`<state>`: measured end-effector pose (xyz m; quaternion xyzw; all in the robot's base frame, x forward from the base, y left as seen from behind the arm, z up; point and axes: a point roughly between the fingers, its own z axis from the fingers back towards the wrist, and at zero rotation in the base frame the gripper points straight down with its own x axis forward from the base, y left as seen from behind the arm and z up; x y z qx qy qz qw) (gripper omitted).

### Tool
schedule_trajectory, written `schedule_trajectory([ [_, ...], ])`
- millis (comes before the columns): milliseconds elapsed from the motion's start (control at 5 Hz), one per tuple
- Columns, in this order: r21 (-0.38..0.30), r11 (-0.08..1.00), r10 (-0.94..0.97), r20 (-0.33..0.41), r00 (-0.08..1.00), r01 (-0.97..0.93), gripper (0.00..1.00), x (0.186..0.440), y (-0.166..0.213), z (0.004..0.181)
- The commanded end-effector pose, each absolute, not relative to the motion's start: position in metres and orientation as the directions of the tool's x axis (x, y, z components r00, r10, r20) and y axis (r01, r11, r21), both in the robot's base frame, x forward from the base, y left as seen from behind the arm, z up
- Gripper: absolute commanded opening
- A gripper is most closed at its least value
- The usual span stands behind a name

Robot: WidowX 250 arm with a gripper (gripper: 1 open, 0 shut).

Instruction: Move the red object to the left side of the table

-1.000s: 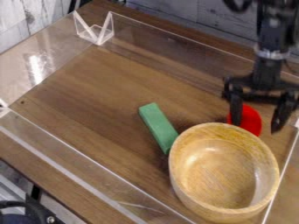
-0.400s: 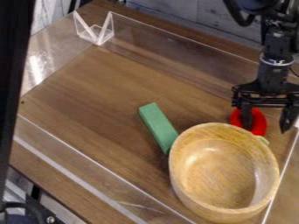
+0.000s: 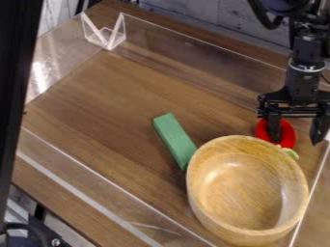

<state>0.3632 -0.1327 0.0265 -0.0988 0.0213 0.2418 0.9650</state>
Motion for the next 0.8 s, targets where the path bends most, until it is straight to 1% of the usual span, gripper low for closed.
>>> schedule_trajectory([
  [0,-0.194,0.868,0.454,-0.062,0.889,-0.457,1.00,0.371,-0.130,0.021],
  [200,-0.192,0.875,0.441,-0.064,0.895,-0.445,1.00,0.372,-0.128,0.014],
  [600,-0.186,0.848,0.493,-0.068,0.867,-0.497,1.00,0.374,-0.135,0.009],
])
